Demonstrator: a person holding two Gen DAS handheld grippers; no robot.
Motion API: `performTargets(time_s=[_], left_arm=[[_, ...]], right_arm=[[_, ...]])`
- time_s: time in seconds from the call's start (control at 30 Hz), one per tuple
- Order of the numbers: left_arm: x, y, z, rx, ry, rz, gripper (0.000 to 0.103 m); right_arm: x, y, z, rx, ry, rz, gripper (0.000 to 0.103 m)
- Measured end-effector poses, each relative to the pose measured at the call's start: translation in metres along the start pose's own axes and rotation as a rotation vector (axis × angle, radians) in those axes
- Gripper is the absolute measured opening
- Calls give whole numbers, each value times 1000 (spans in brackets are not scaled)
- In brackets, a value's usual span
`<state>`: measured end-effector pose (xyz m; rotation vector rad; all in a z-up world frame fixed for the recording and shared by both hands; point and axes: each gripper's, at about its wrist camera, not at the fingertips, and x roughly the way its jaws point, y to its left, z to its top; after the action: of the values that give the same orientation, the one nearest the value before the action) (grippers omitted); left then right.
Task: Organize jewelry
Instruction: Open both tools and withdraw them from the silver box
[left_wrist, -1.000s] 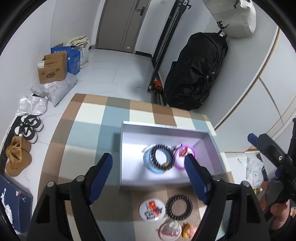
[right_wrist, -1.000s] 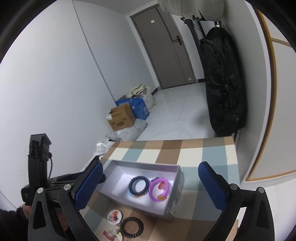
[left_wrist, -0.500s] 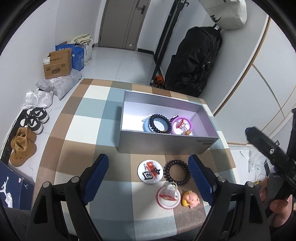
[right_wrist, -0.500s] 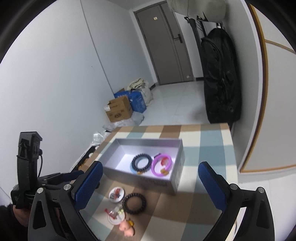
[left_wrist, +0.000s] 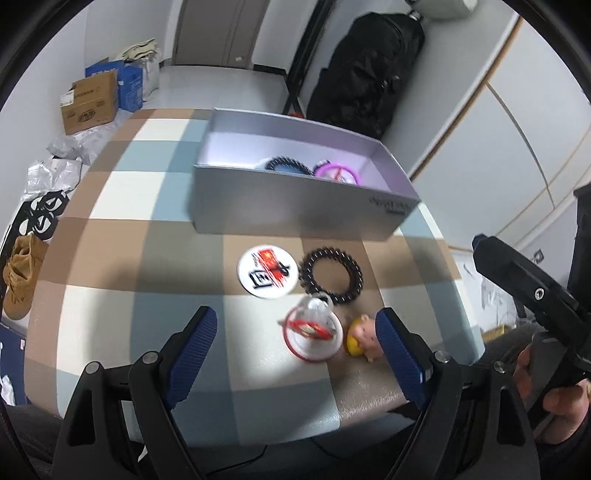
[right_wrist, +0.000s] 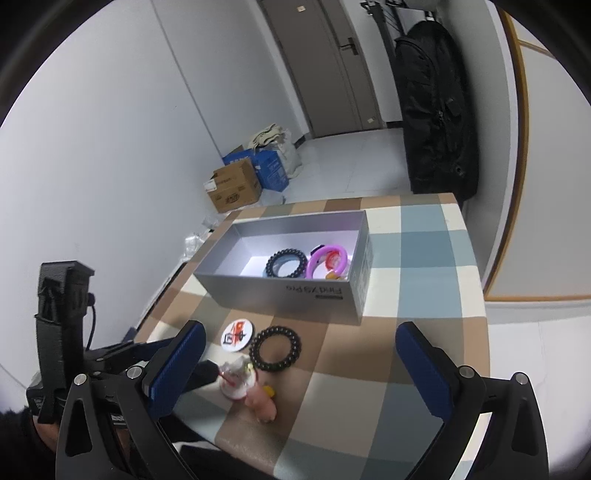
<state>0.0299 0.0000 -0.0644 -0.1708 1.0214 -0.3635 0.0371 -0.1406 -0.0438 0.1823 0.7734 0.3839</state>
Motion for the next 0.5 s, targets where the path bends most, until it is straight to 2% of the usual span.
performTargets(time_s=[0.13,0.3,0.4,0.43,0.5], left_arm=[[2,-10,-3,39,4,17,84],[2,-9,-4,39,-14,31,83],[1,-8,-5,46,-33,44,81],[1,-8,-5,48,-38,44,79],[3,-8,-4,51,-36,42,69]], right_arm=[[-2,-1,-3,-10,2,-6,103],[-2,1,-7,-24,5,-7,102],[0,5,-8,-46,12,-1,97],[0,6,-9,-52,15,3,95],[2,9,-10,-63,25,3,95]])
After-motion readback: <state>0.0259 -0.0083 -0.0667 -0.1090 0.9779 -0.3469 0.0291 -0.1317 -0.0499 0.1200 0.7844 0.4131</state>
